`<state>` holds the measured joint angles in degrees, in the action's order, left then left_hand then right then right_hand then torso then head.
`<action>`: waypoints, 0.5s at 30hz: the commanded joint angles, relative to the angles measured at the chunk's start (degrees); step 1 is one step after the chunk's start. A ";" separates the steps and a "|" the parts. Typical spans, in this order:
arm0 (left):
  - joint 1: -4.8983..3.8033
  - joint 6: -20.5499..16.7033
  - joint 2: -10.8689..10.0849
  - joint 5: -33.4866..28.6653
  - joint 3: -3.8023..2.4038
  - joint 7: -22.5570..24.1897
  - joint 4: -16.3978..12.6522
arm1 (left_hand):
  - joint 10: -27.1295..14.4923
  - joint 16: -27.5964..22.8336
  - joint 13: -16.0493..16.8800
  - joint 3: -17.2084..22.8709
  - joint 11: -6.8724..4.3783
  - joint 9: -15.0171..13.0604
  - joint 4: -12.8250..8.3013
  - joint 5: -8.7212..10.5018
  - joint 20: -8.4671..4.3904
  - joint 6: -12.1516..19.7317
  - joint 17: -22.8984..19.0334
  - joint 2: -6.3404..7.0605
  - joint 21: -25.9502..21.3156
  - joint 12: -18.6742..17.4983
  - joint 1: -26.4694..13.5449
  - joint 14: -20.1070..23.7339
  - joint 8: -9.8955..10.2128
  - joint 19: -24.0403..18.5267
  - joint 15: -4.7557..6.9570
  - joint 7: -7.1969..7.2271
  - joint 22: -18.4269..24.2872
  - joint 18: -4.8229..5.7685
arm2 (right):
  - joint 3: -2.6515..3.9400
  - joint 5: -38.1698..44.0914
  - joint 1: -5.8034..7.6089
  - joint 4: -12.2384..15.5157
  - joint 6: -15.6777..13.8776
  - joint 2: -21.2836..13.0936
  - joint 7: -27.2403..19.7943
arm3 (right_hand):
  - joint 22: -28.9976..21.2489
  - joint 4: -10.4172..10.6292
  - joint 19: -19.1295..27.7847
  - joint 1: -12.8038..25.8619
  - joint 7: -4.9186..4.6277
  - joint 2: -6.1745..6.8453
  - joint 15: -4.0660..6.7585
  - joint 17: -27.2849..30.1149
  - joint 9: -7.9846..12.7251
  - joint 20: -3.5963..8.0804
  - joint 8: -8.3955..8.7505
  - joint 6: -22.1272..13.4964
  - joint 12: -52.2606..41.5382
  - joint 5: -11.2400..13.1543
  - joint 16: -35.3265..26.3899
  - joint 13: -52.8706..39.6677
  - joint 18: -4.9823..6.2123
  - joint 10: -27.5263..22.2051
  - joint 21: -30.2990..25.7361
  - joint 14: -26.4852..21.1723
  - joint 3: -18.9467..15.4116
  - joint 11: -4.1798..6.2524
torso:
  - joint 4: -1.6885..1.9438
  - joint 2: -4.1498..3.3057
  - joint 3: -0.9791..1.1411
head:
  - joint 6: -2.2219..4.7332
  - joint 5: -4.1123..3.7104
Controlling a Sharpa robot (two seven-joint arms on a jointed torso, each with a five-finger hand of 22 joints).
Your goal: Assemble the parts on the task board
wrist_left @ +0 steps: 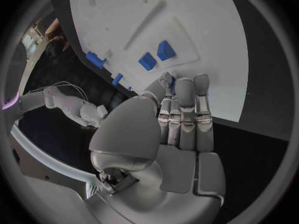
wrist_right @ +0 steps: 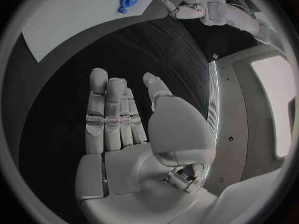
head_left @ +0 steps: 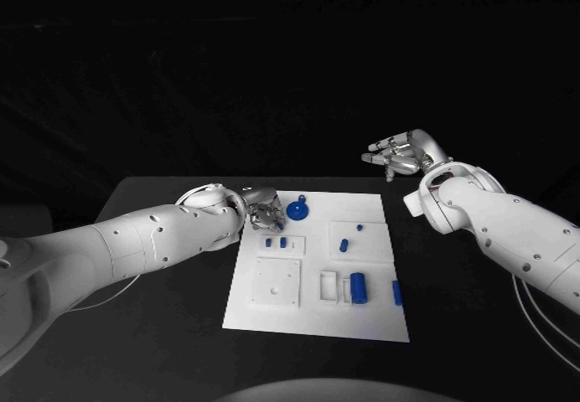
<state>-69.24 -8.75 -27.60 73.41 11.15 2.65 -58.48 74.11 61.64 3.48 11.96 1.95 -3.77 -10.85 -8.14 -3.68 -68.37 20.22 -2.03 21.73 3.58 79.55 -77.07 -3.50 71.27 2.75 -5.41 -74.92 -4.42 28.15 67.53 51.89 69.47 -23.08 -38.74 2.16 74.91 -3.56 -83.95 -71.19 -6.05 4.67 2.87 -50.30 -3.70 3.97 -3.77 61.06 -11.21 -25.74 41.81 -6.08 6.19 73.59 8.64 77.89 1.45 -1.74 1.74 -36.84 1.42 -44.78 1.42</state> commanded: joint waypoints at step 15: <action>0.51 1.16 -0.40 0.59 0.41 -0.78 -0.31 | -0.36 0.19 -0.06 -0.33 0.47 0.08 -0.62 0.51 0.06 1.65 0.05 0.63 0.36 -0.18 0.40 0.76 -0.04 -0.53 -0.25 -0.16 -1.18 -0.71 | 0.01 0.03 -0.03 0.27 0.48 -0.03 -0.44 | 0.51 0.06 -1.74 0.07 -0.36 0.21 -0.49 0.09 0.04 -0.35 0.18 -0.17 0.34 0.14 -0.04 0.20 1.12 0.12 -0.28 0.02 0.20 -0.25 | 0.07 0.01 -0.01 | -0.16 -0.24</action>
<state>-69.16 -8.82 -27.90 73.49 11.30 2.52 -58.73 73.99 61.64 3.43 11.66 2.47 -3.86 -11.16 -7.92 -3.56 -66.72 20.22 -1.74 21.73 3.58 79.84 -76.77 -3.33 71.14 2.44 -5.53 -74.92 -4.42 28.13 67.52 51.88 69.59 -23.05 -38.78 2.18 74.91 -3.56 -83.95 -71.19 -6.03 4.67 2.87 -50.30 -3.70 3.97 -3.76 61.08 -11.21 -25.74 41.81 -5.97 6.17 73.59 8.64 77.89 1.45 -1.74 1.74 -36.85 1.41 -44.92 1.20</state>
